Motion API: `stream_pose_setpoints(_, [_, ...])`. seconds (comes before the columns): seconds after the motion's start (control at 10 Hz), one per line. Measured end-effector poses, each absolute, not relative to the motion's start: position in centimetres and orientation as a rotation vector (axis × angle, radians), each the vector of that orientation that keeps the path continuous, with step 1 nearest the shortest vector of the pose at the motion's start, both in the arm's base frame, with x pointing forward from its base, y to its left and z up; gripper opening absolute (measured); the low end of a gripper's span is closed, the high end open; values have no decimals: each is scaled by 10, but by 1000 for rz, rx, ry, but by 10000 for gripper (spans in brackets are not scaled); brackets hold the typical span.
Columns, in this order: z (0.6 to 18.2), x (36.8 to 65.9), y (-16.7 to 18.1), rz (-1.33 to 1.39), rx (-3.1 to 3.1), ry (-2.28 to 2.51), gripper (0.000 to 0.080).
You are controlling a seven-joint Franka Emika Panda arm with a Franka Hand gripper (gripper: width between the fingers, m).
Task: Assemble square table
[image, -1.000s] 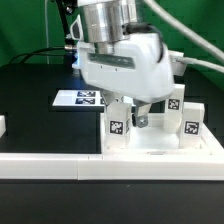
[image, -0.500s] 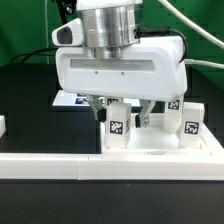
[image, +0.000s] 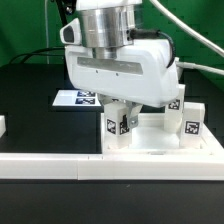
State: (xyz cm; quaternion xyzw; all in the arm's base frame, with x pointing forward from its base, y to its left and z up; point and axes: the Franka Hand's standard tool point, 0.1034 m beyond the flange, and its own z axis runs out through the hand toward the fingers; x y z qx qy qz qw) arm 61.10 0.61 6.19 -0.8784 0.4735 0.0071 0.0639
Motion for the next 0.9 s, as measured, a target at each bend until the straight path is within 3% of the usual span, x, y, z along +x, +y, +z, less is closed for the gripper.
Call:
stream_pose_setpoints(0.6, [62,624,11,125,-1848,2400,290])
stream_pose_setpoints(0.9, [61,624,8,137,-1596,2574,294])
